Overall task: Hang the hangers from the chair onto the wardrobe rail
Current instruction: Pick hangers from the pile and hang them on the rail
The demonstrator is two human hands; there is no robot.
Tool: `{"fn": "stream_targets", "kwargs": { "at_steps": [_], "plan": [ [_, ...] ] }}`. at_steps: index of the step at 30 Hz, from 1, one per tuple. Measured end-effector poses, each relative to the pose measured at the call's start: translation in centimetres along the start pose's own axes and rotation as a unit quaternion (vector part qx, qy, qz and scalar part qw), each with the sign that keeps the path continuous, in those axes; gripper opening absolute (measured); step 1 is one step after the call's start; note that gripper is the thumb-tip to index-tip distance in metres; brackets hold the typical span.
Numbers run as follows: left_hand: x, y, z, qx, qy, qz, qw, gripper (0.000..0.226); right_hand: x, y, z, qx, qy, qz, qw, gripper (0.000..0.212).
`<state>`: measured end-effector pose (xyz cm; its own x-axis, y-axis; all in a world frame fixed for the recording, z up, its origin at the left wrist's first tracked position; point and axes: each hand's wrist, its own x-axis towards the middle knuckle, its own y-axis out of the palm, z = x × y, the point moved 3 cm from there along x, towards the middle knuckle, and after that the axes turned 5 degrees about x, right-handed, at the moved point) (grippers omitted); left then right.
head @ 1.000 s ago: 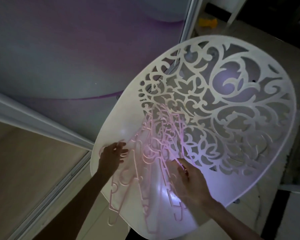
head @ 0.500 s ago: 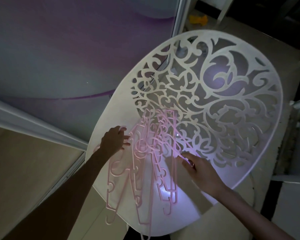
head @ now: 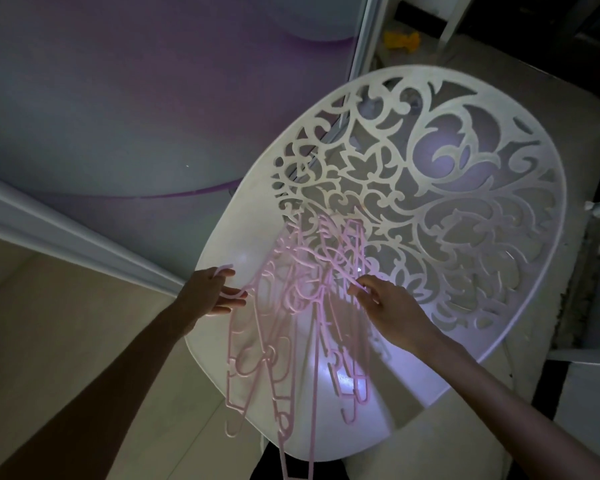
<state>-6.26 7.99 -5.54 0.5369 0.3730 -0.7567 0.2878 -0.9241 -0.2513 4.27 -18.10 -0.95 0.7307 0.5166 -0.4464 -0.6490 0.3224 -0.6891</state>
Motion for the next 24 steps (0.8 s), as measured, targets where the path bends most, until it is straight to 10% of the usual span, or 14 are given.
{"fn": "stream_targets", "kwargs": {
  "at_steps": [15,24],
  "plan": [
    [-7.6,-1.0,-2.0,-0.041,0.171,-0.099,0.979,0.028,-4.8,1.0,-0.5,0.129,-0.027,-0.036,0.991,0.02],
    [-12.4,-0.7,-2.6,-0.198,0.141,-0.075,0.967,0.023,-8.2,2.0,-0.1,0.171,0.069,-0.124,0.975,0.054]
  ]
}}
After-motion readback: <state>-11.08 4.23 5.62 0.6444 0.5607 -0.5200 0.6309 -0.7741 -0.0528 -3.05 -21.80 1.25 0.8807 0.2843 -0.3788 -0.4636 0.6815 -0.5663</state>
